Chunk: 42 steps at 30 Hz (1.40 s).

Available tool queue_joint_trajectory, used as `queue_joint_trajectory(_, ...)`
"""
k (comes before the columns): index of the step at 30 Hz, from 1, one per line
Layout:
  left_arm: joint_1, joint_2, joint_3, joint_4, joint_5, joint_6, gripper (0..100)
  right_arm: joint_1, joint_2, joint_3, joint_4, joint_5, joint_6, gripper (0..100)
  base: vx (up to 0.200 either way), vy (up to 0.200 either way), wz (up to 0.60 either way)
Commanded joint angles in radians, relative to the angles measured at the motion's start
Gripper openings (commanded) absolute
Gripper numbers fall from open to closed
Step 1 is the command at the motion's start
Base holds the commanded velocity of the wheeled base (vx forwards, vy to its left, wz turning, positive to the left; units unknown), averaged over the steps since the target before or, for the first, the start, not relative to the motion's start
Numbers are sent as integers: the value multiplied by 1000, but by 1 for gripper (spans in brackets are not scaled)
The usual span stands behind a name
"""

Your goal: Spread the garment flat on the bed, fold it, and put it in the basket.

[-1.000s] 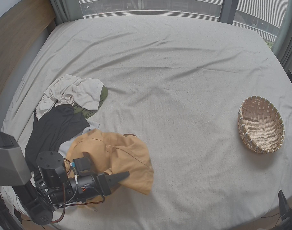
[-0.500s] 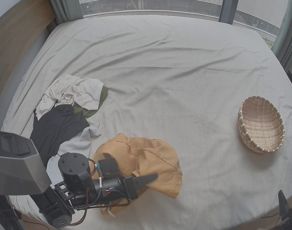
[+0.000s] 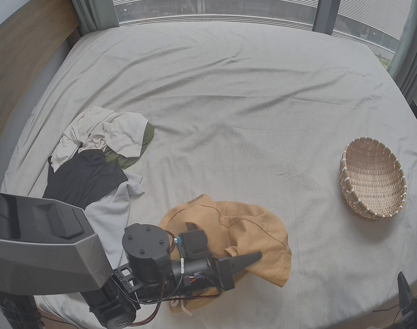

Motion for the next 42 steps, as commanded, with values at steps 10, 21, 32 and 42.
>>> queue_joint_trajectory(10,-23,54,-12,-3,19,-2,100,1,-16,18,0,0,0,100,0,0,0)
queue_joint_trajectory(21,-49,-245,326,-3,80,-56,100,1,-16,18,0,0,0,100,0,0,0)
queue_joint_trajectory(32,64,-495,485,113,179,-73,100,0,-15,18,1,0,0,100,0,0,0)
queue_joint_trajectory(42,98,-444,485,339,188,-94,100,0,-16,18,1,0,-2,100,0,0,0)
